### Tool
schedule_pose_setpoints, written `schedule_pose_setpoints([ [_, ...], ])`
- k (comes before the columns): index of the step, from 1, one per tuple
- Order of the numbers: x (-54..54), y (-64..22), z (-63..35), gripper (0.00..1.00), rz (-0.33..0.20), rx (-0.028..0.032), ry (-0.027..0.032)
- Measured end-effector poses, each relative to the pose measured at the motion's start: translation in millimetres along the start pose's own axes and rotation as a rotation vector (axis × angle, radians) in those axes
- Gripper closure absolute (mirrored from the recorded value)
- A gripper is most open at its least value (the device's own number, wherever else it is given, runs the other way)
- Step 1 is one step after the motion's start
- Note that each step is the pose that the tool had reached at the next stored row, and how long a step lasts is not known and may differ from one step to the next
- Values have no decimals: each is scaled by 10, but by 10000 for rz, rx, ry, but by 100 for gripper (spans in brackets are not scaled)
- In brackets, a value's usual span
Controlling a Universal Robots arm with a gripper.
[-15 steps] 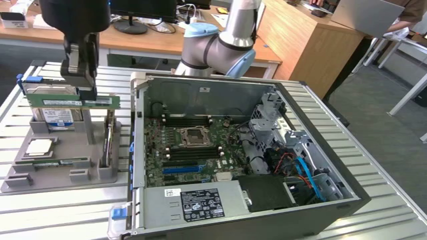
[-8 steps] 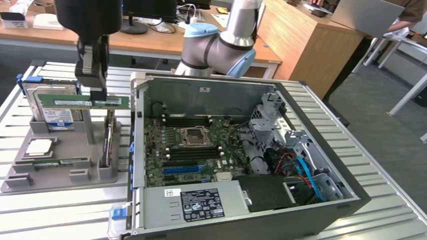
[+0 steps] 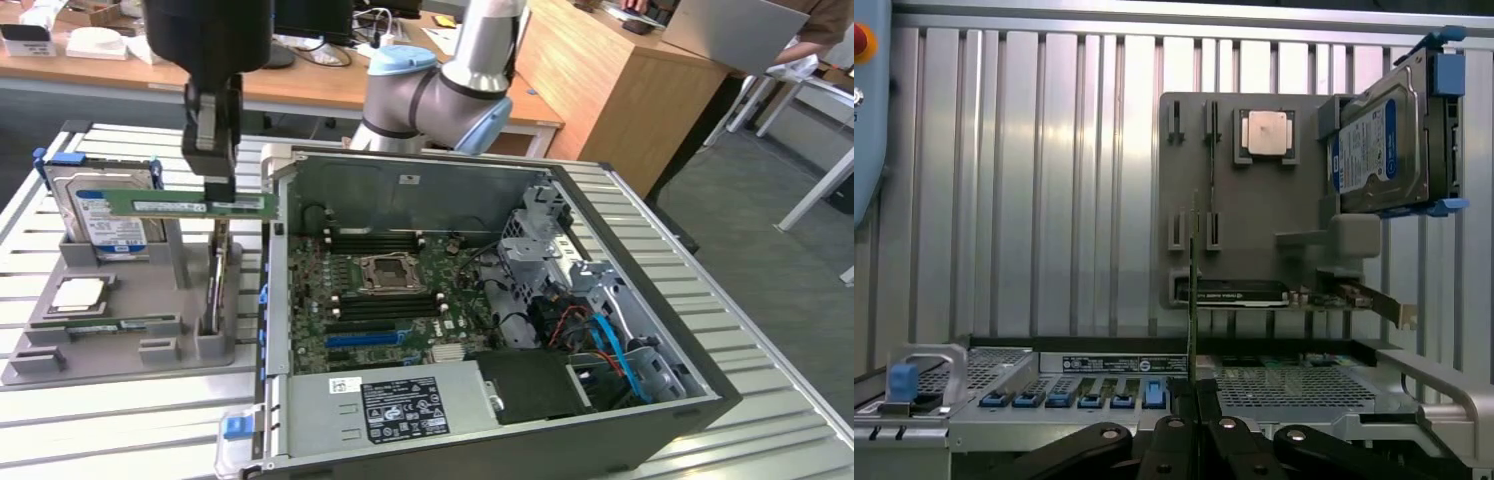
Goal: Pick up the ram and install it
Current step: 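Pick up the ram and move it above insertion slot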
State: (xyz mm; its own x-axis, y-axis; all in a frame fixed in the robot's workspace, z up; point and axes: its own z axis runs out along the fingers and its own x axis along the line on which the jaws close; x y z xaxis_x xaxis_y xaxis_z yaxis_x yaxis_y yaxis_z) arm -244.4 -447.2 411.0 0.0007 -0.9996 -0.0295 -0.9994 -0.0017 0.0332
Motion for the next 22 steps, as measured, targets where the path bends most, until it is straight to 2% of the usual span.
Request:
schedule_pose_setpoints([
  [22,1,-536,-18,89,-1,0,0],
])
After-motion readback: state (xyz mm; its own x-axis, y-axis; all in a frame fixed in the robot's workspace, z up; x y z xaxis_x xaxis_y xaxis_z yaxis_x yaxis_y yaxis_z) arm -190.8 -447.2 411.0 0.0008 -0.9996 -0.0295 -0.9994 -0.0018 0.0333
